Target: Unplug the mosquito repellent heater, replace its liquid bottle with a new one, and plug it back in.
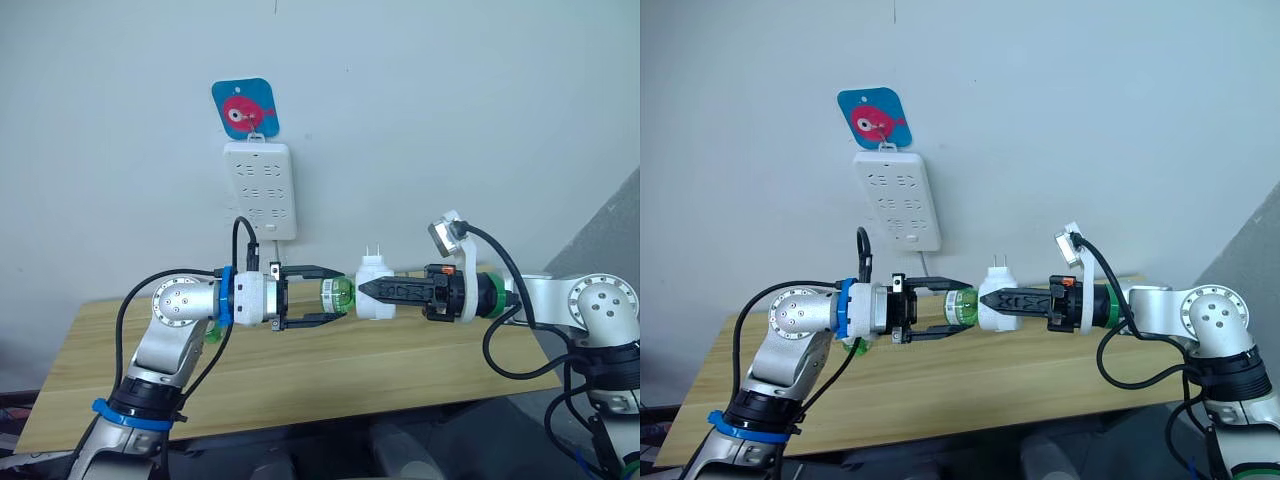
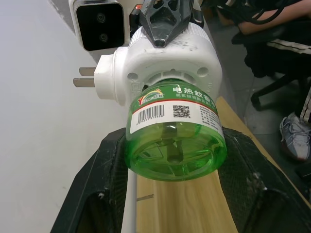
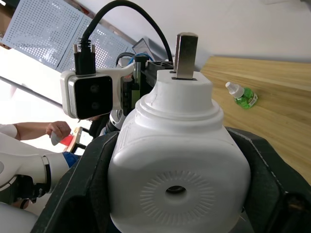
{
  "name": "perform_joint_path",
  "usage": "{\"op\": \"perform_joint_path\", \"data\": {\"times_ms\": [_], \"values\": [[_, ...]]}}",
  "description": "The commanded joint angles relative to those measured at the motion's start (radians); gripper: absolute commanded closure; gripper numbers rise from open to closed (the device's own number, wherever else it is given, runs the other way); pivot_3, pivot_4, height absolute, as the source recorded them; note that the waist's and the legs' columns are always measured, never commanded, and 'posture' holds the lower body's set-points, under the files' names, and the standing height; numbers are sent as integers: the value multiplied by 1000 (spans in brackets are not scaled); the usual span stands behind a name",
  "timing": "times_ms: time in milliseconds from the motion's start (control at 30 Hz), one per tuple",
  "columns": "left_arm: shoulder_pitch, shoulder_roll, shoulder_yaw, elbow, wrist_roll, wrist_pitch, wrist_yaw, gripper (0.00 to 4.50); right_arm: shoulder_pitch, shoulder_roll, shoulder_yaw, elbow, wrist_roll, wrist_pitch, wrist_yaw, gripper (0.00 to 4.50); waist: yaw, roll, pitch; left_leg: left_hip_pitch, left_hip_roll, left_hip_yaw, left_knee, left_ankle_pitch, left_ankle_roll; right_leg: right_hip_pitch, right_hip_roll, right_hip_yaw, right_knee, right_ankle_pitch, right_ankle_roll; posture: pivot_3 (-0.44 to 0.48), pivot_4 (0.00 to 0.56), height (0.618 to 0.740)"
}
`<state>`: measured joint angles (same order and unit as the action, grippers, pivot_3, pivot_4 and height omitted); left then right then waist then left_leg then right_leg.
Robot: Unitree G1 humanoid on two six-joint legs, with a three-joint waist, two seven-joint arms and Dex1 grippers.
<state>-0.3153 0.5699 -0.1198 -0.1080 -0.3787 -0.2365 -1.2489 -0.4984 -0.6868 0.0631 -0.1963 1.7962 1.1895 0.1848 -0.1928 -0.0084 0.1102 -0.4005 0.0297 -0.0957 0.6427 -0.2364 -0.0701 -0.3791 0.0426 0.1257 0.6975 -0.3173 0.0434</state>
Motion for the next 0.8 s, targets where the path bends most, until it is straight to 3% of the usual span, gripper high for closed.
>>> {"op": "perform_joint_path", "data": {"times_ms": [33, 200, 433, 800], "values": [[-15, 52, -2, -81, -51, 191, 25, 2267, -40, -39, -5, -119, -142, 18, 141, 1472, 0, 0, 0, 0, 0, 0, 0, 0, 0, 0, 0, 0, 0, 0, 0, -162, 65, 733], [-25, 105, 4, -179, -176, 506, 70, 2267, -73, -52, -12, -184, -302, -22, 286, 1472, 0, 0, 0, 0, 0, -1, -1, 0, 0, 0, 0, -1, 0, 0, 0, -164, 69, 733], [-24, 152, 50, -207, -328, 816, 131, 2267, -36, -97, 4, -276, -550, -124, 526, 1472, 1, 0, 0, 0, 0, -1, -1, 0, 0, 0, 0, -1, 0, 0, 0, -163, 70, 733], [-18, 170, 99, -190, -419, 957, 155, 2267, 1, -135, 47, -327, -786, -269, 739, 1472, 1, 0, 1, 0, 0, -1, -1, 0, 0, 0, 0, -1, 0, 0, 0, -161, 74, 733]]}}
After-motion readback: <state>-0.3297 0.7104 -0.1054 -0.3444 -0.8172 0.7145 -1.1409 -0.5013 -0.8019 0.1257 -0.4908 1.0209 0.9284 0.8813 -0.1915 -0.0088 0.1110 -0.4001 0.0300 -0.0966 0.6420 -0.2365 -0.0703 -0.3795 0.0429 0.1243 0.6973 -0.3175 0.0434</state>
